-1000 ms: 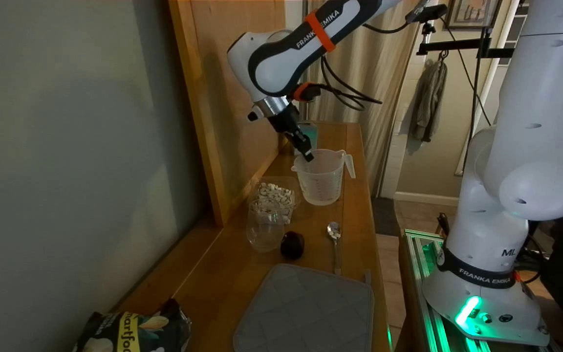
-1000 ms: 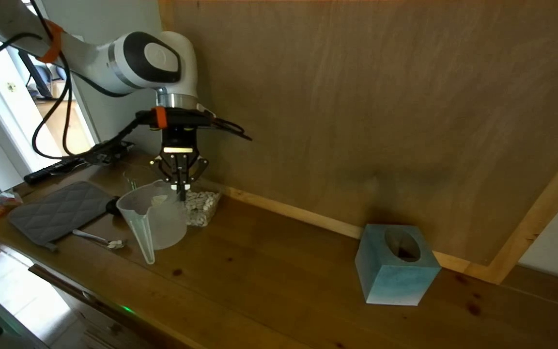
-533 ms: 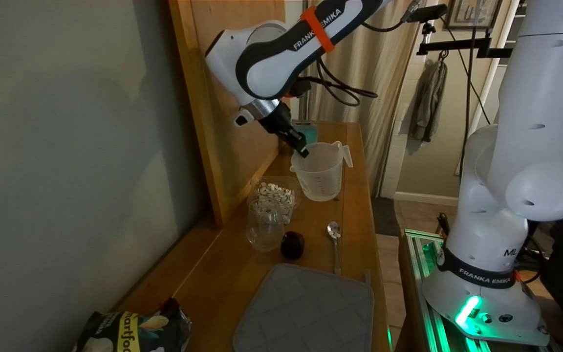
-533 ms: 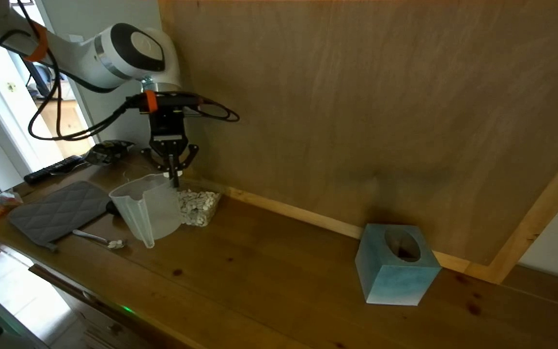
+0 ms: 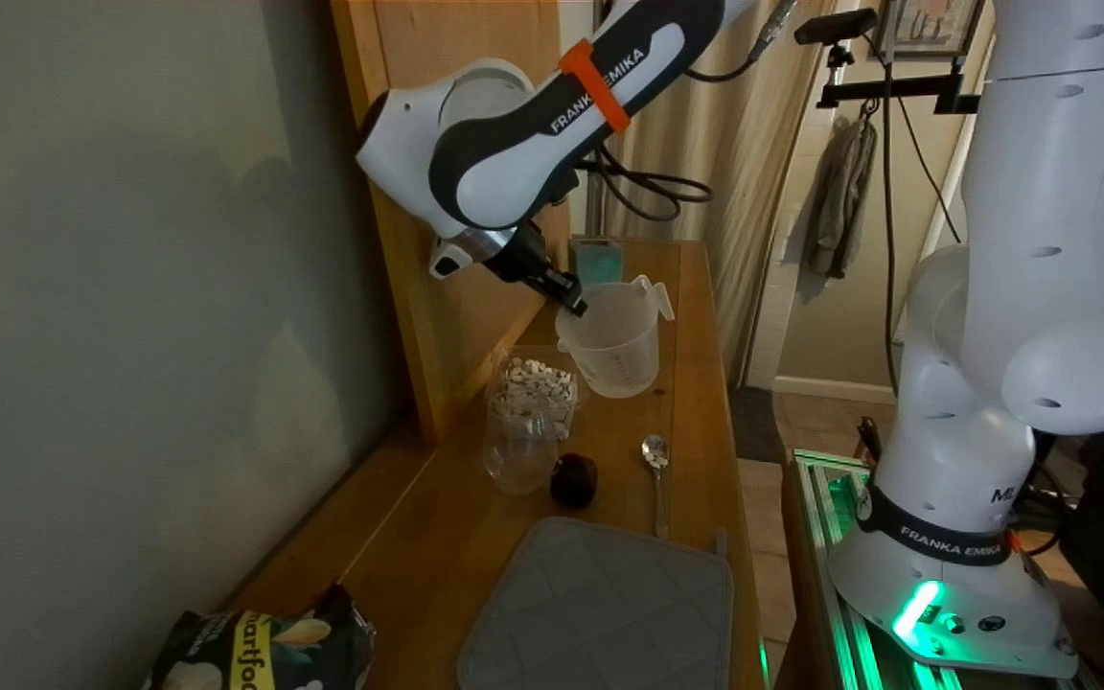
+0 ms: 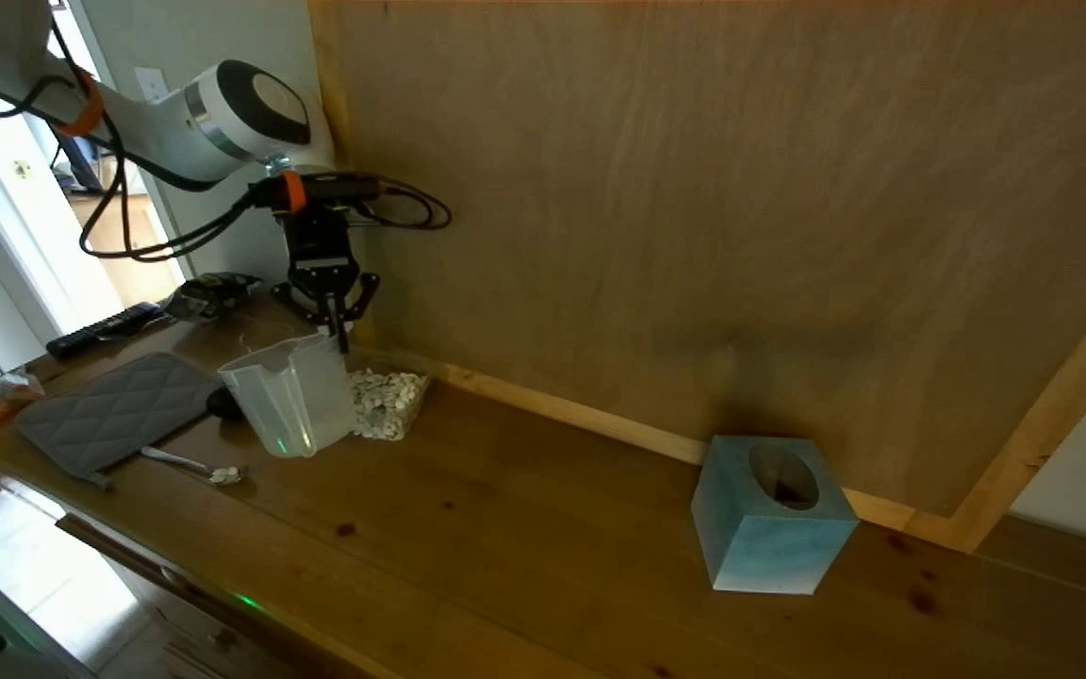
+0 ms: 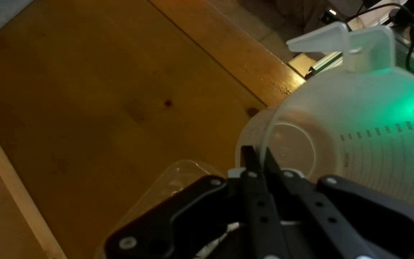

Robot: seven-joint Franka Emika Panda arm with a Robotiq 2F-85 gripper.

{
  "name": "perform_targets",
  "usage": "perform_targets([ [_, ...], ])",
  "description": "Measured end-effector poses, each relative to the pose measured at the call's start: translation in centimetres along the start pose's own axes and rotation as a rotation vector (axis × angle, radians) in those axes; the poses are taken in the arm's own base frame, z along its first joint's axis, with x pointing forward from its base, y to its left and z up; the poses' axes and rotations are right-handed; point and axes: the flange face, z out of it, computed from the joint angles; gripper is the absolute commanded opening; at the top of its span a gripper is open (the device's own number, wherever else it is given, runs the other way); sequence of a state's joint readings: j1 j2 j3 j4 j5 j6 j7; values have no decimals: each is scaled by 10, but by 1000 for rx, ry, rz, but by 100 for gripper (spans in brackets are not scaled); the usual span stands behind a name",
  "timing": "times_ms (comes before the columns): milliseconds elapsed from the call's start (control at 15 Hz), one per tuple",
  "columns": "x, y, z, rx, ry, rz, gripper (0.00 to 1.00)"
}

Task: Pour the contents of the clear jug into the glass cup

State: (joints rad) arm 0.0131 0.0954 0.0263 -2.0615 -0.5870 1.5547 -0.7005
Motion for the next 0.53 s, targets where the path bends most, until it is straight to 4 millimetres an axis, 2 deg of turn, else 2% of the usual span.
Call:
perform_targets([
  [200,15,-2,-2,-11,-46,-27,1],
  [533,18,-4,-4,-4,-79,-32,4],
])
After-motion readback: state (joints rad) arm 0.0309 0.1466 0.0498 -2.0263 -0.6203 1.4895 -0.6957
